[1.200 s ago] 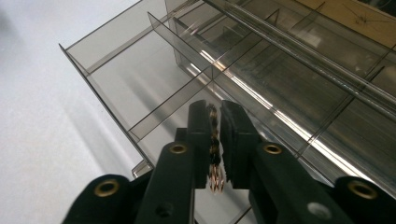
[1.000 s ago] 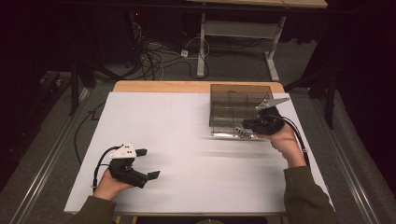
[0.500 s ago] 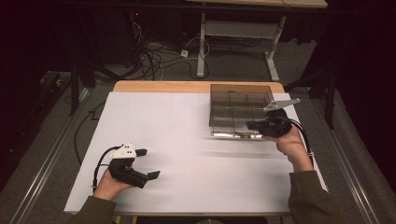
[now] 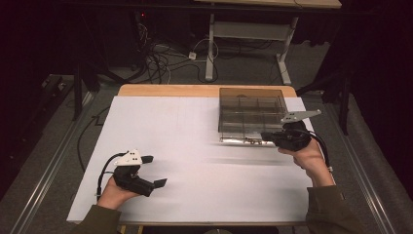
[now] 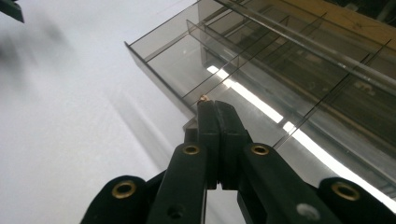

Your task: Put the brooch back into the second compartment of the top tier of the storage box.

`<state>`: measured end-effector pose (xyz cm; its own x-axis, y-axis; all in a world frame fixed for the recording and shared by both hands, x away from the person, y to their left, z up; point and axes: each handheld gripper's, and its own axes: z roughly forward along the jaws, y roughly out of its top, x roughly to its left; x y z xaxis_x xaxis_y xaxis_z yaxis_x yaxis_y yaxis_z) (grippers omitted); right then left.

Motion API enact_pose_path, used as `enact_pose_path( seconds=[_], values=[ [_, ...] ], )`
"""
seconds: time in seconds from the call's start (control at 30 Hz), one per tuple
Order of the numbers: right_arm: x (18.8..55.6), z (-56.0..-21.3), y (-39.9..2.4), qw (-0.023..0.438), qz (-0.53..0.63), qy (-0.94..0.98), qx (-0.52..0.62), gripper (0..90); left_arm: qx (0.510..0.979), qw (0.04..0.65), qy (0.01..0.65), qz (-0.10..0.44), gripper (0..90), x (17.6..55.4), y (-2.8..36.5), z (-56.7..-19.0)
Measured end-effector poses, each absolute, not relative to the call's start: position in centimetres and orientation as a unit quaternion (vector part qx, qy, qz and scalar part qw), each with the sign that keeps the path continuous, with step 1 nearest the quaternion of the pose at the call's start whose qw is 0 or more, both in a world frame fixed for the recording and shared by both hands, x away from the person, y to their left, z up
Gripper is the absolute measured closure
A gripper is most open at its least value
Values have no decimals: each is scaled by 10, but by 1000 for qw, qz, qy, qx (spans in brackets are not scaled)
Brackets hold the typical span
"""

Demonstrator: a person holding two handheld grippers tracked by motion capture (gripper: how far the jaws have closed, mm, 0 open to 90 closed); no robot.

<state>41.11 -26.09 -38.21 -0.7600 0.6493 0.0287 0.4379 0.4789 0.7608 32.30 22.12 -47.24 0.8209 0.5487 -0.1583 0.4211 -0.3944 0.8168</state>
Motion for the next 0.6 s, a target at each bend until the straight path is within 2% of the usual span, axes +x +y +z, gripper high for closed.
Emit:
enact_pose_path(
  seconds=[0.6],
  values=[
    [390, -400, -275, 131, 383, 856, 321, 900, 831, 468, 293, 70, 0, 322, 222, -472]
  ],
)
